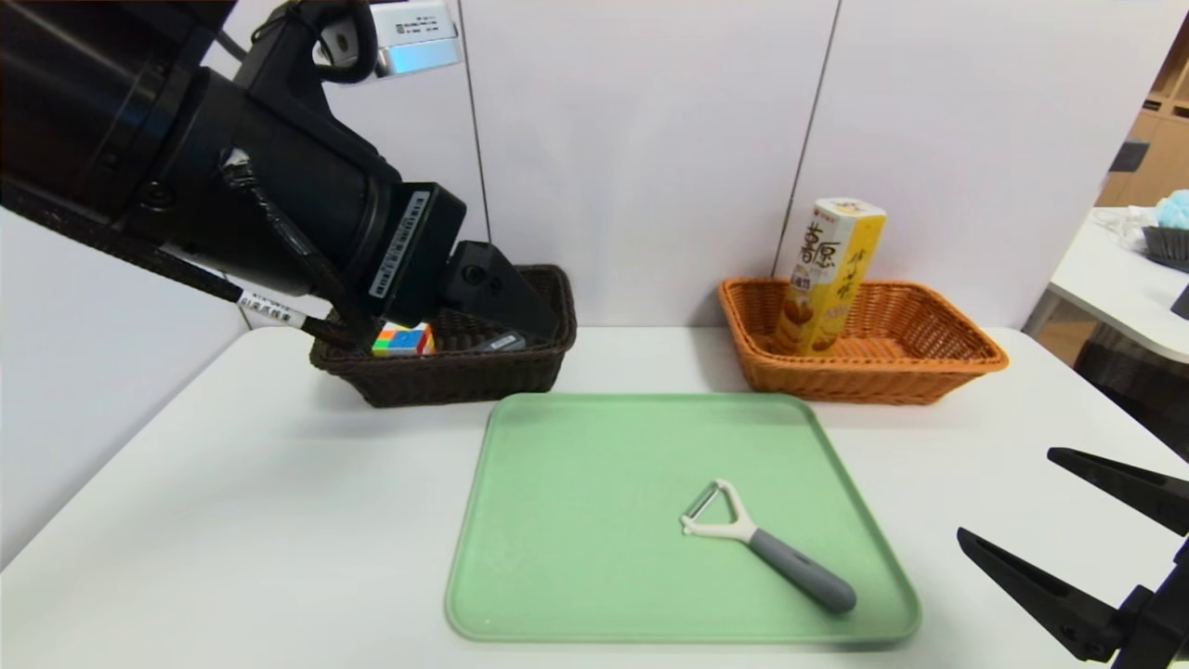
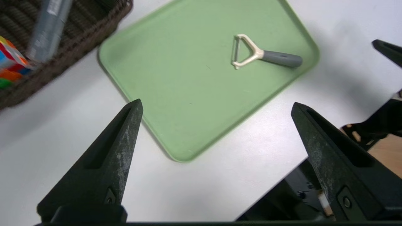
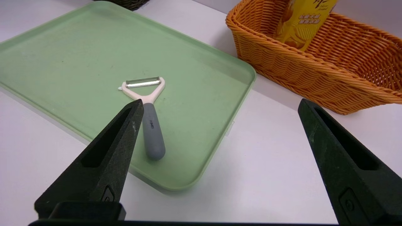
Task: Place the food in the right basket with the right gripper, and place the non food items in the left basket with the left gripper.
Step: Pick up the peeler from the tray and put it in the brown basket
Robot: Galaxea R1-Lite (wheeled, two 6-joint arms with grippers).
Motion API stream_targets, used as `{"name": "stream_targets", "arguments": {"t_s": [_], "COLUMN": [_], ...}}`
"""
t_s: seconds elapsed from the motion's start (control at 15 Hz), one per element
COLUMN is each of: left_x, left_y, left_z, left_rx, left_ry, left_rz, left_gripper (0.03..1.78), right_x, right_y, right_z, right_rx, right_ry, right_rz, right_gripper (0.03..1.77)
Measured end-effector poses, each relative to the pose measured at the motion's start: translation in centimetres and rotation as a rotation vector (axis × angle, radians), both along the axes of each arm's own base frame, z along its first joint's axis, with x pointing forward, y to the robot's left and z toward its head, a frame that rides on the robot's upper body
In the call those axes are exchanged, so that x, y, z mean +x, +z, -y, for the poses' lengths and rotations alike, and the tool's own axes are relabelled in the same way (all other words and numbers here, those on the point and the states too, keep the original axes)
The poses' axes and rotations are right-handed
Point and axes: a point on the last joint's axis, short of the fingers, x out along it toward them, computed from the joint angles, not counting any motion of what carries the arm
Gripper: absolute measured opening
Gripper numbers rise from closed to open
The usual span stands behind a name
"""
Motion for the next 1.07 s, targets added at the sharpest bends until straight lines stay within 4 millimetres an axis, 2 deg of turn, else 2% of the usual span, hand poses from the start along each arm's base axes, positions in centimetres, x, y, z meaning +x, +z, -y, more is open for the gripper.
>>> {"name": "stream_targets", "arguments": {"t_s": [0.27,0.67,0.87,1.07], "left_x": [-1.5,-1.1,-0.9,-1.3], "left_y": [-0.7,-3.2,-4.4,-4.9], "left_z": [2.6,6.4,7.3,7.3], "left_rx": [-0.068,-0.057,-0.024,-0.002], "left_ry": [0.049,0.075,0.075,0.068], "left_rz": [-0.130,-0.260,-0.290,-0.299], "left_gripper": [1.69,1.69,1.69,1.69], "right_x": [0.0,-0.1,0.1,0.6], "right_y": [0.0,0.1,0.0,-0.4], "right_z": [0.0,0.0,0.0,-0.2], "right_rx": [0.000,0.002,0.001,-0.004], "right_ry": [0.000,-0.003,0.001,0.004], "right_rz": [0.000,0.008,-0.003,-0.040], "right_gripper": [1.69,1.69,1.69,1.69]}}
